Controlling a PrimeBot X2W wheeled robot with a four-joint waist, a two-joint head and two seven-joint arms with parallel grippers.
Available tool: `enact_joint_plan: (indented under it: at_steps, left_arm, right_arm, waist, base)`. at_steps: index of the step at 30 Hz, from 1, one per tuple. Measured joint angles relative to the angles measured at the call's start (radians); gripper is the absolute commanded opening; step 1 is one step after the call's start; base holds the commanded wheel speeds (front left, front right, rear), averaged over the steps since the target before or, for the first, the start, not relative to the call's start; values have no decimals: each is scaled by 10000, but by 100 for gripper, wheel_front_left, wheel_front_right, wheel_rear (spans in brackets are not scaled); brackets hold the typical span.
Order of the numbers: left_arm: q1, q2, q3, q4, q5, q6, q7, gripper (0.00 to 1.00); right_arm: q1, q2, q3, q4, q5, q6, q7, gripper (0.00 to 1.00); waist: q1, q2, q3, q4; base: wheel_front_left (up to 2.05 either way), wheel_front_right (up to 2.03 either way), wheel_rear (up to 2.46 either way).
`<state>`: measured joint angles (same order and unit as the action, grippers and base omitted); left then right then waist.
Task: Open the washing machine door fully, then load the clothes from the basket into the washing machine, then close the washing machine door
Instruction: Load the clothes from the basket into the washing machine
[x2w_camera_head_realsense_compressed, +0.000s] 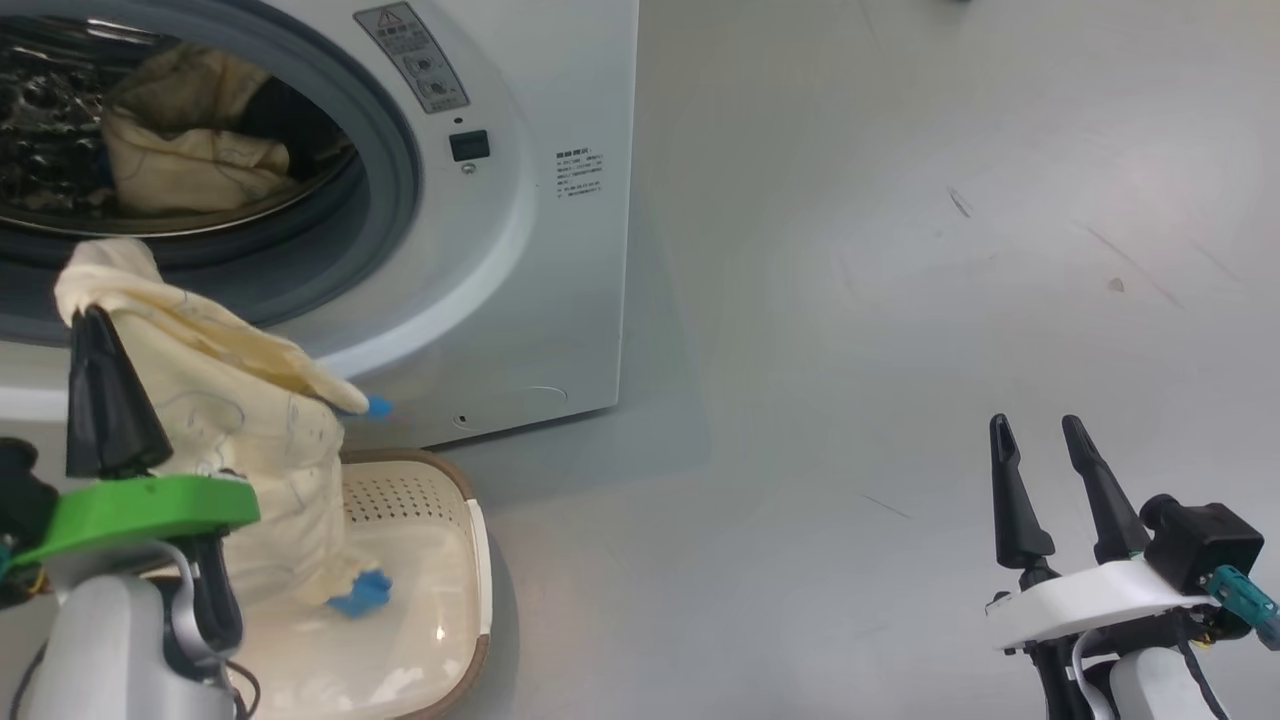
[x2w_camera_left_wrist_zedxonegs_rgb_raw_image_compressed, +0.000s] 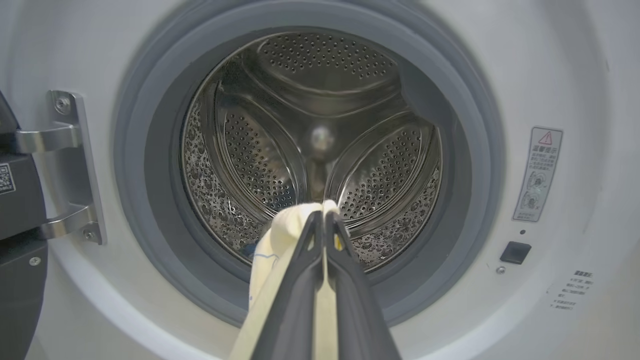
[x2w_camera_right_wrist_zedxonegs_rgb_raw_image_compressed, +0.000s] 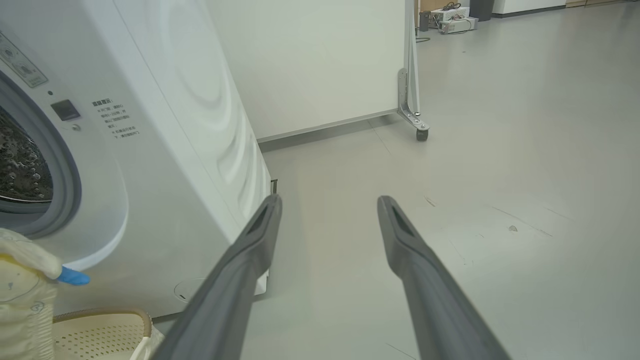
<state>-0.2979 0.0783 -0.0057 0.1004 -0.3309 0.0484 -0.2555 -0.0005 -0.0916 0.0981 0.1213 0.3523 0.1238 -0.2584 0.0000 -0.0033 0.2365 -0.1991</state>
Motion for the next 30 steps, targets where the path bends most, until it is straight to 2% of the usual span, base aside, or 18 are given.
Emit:
enact_joint_plan:
  at_steps: [7, 17, 30]
  left_arm:
    - [-1693, 318, 280, 759, 6, 136, 253, 0]
    - [-3924, 1089, 721, 2378, 173, 288, 895, 0]
    - [-5752, 1764, 915, 4460, 324, 337, 1095, 0]
  right_arm:
    - [-220, 21, 159, -4, 12, 0, 0, 100]
    - [-642, -2, 811, 25, 31, 0, 0, 100]
    - [-1011, -274, 1239, 142, 90, 0, 0, 100]
  waist:
    - [0, 0, 618, -323]
    - [1, 0, 1618, -726]
    - [1, 0, 2709, -1418]
  base:
    - [0, 0, 0]
    - [0, 0, 0]
    - [0, 0, 0]
